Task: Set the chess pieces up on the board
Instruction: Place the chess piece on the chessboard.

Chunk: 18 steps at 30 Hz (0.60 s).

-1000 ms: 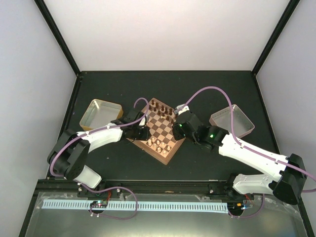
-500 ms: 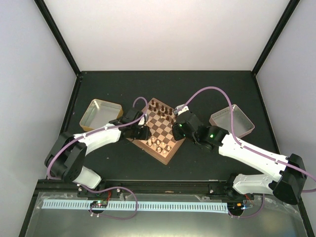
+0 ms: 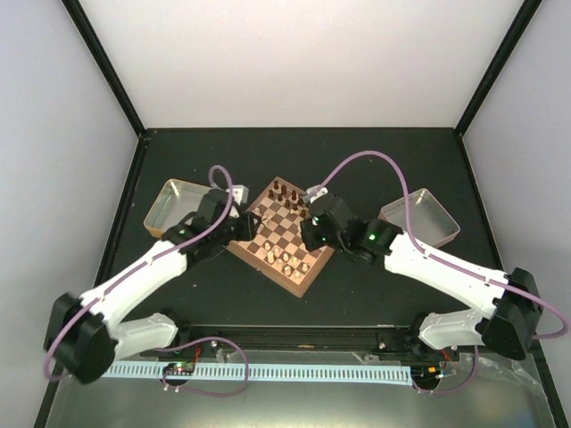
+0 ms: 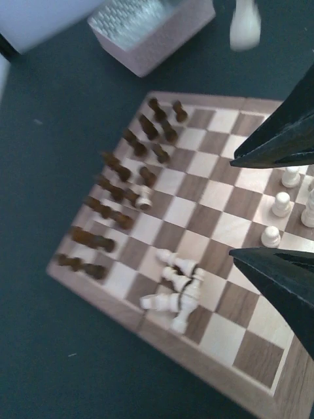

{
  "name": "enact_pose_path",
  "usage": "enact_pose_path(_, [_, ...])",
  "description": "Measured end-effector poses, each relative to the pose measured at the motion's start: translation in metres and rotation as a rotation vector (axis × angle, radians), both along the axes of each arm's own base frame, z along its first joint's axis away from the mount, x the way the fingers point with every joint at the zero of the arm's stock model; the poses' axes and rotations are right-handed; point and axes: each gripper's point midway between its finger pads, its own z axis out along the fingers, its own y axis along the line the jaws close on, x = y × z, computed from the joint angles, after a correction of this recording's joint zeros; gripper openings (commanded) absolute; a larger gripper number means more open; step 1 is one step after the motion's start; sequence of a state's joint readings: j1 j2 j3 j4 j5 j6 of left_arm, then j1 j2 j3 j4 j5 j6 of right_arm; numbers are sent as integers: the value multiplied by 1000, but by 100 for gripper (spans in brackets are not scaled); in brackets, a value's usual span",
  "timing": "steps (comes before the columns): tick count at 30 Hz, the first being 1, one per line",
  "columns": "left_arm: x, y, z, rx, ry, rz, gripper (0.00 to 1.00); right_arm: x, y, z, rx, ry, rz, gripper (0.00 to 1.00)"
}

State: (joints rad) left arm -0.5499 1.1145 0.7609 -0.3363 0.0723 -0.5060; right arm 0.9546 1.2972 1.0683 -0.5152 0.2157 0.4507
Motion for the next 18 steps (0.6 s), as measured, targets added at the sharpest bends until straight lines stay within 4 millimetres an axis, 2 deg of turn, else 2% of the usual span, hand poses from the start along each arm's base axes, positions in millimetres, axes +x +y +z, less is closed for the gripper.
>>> enact_pose_path(3, [-10, 17, 47, -56, -151, 42, 41, 1, 17, -3, -4, 21, 32, 8])
enact_pose_path(6, [-26, 36, 76, -95, -266, 83, 46, -2, 38, -6, -19, 39, 71, 8])
enact_pose_path(10, [-53, 63, 101, -143, -409, 125, 56, -9, 73, -9, -40, 49, 130, 8])
enact_pose_path(13, [-73, 79, 118, -178, -497, 139, 59, -15, 98, -16, -72, 58, 167, 8])
enact_pose_path(18, [-96, 97, 135, -206, -590, 154, 61, -18, 128, -44, -166, 83, 188, 8])
